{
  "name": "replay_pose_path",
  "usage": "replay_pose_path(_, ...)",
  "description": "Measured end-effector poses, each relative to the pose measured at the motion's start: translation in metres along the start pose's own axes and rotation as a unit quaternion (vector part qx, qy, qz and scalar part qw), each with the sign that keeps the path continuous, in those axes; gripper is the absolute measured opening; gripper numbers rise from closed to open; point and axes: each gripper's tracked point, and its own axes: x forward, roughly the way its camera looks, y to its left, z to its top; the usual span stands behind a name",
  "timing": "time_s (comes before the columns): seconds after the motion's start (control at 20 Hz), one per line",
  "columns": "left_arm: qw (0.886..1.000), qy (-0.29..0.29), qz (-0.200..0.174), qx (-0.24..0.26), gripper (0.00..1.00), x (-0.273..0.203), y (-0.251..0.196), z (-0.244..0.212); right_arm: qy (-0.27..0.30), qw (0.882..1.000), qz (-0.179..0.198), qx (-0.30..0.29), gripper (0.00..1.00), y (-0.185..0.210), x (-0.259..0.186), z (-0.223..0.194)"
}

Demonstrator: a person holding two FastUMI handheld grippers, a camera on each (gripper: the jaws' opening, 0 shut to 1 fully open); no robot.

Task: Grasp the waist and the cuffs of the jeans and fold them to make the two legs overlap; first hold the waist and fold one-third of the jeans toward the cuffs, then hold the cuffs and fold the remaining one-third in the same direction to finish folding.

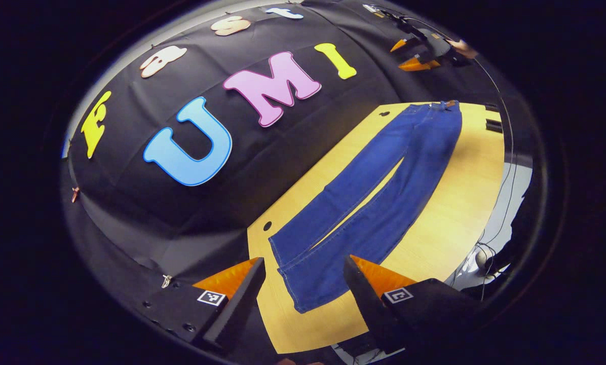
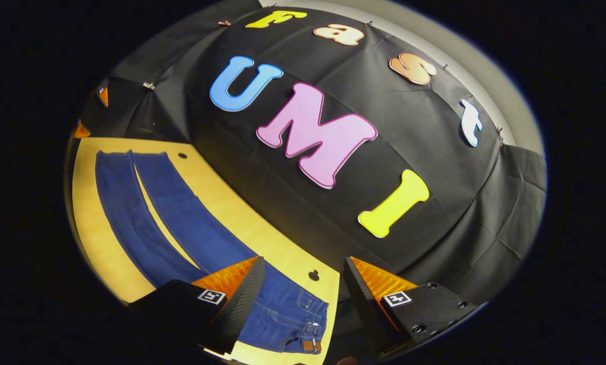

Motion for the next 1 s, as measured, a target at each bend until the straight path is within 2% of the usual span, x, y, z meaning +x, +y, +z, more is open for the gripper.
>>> replay_pose_path(0.2, 0.996, 0.017, -0.047, 0.073, 0.97, 0.029, -0.006, -0.046, 0.047, 0.998, -0.008, -0.044, 0.96, 0.003, -0.022, -0.046)
replay_pose_path(0.35, 0.987, 0.040, -0.086, 0.131, 0.97, 0.060, -0.008, -0.091, 0.090, 0.993, -0.010, -0.075, 0.96, 0.007, -0.045, -0.074)
replay_pose_path(0.45, 0.973, 0.057, -0.123, 0.188, 0.96, 0.077, -0.013, -0.125, 0.113, 0.990, -0.009, -0.087, 0.96, 0.012, -0.059, -0.082)
replay_pose_path(0.55, 0.953, 0.065, -0.161, 0.248, 0.98, 0.086, -0.016, -0.157, 0.133, 0.986, -0.010, -0.100, 0.96, 0.016, -0.071, -0.089)
replay_pose_path(0.7, 0.930, 0.084, -0.206, 0.292, 0.97, 0.104, -0.015, -0.196, 0.158, 0.980, -0.001, -0.118, 0.96, 0.026, -0.075, -0.102)
replay_pose_path(0.85, 0.921, 0.090, -0.215, 0.312, 0.98, 0.120, -0.016, -0.209, 0.162, 0.977, 0.017, -0.138, 0.96, 0.039, -0.073, -0.107)
replay_pose_path(0.95, 0.914, 0.072, -0.200, 0.347, 0.98, 0.129, -0.016, -0.204, 0.168, 0.974, 0.028, -0.146, 0.96, 0.043, -0.066, -0.114)
replay_pose_path(1.0, 0.910, 0.065, -0.192, 0.363, 0.93, 0.135, -0.015, -0.202, 0.169, 0.974, 0.033, -0.148, 0.96, 0.044, -0.061, -0.117)
